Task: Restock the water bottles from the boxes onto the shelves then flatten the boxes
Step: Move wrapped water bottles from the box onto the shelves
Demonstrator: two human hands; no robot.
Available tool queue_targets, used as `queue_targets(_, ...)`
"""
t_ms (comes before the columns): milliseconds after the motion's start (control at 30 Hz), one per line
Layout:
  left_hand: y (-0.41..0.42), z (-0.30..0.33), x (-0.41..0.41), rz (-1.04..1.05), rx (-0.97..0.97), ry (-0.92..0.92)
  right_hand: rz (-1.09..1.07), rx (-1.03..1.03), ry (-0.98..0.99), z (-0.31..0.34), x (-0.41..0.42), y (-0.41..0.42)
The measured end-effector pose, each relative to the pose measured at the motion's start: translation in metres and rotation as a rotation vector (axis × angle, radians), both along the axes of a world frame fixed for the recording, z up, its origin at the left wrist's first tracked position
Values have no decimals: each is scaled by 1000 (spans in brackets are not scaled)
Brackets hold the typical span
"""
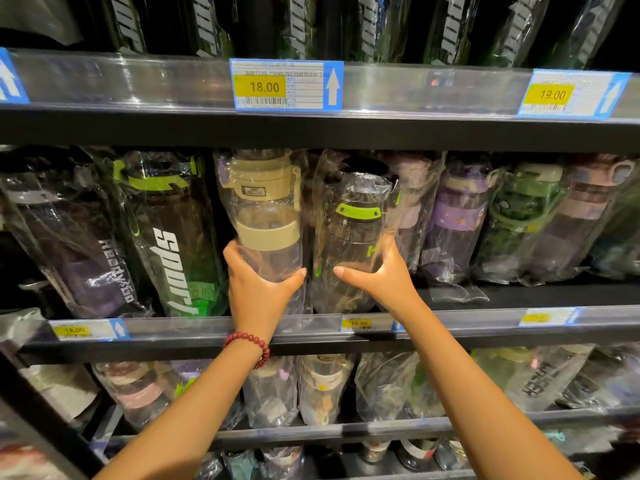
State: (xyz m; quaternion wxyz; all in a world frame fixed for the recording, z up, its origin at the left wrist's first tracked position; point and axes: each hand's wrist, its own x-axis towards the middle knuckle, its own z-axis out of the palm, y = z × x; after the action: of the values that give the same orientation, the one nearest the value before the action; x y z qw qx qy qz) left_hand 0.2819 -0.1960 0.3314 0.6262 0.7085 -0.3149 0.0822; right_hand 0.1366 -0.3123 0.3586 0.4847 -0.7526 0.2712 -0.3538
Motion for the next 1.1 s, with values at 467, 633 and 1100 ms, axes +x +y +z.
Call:
queue_targets(467, 3, 1, -1, -55, 9, -12, 22, 43, -36, -7, 3, 3)
queue_targets(633, 12, 1, 4, -115, 14, -31, 41, 34, -15, -16, 1, 5)
queue_targets(1100, 23, 9, 22, -229, 162, -13, -61, -128, 122, -12, -2, 10)
